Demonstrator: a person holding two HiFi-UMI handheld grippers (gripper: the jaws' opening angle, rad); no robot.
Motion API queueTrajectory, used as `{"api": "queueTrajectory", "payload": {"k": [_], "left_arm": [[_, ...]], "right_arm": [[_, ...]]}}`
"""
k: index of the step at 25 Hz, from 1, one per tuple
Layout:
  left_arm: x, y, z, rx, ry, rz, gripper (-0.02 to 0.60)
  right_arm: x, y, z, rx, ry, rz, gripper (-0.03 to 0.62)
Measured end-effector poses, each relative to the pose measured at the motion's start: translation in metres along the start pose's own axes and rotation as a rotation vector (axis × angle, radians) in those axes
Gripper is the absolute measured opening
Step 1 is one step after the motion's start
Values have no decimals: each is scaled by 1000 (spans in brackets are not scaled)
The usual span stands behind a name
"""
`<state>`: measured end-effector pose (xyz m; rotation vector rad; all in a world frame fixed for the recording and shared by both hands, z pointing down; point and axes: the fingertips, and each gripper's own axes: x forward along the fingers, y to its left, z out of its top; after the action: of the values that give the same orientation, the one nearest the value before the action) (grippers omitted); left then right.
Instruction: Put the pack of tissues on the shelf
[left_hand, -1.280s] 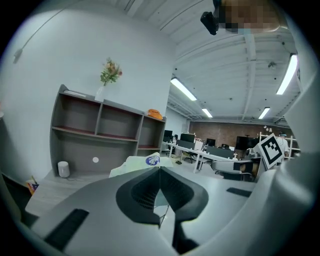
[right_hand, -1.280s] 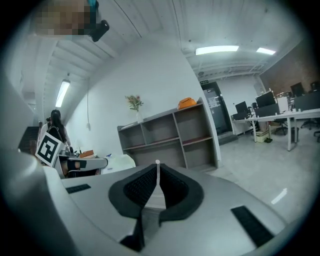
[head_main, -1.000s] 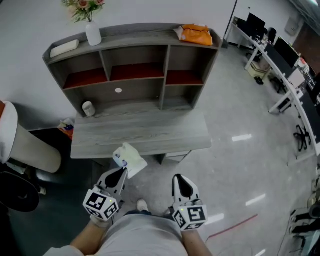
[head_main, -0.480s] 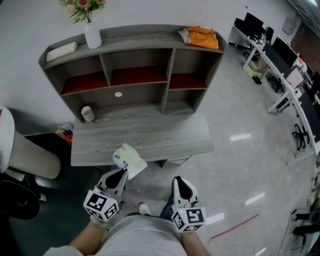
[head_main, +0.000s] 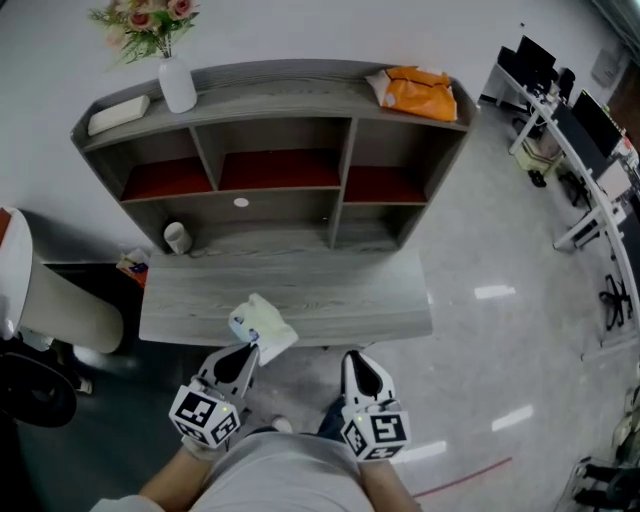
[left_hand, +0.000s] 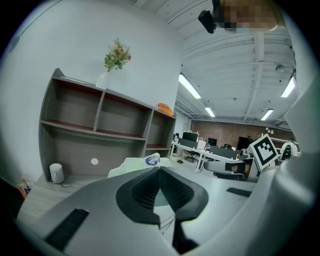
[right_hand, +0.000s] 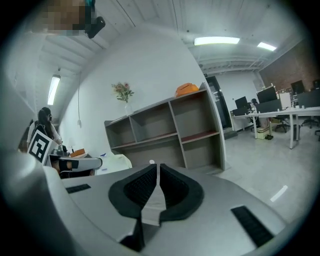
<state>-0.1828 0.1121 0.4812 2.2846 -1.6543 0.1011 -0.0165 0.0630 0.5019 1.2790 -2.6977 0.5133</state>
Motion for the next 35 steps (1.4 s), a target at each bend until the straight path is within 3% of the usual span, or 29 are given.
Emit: {"api": "queueTrajectory", "payload": {"k": [9, 20, 28, 35], "left_arm": [[80, -20, 31, 16, -6, 65, 18], [195, -62, 91, 60, -68, 69, 17], [269, -78, 113, 111, -68, -4, 17], [331, -70, 136, 146, -68, -128, 17]], "right_arm": [[45, -76, 50, 12, -28, 81, 31], [60, -174, 99, 3, -71, 117, 31], [56, -227, 110, 26, -88, 41, 31], [61, -258, 116, 64, -116, -104, 31]]}}
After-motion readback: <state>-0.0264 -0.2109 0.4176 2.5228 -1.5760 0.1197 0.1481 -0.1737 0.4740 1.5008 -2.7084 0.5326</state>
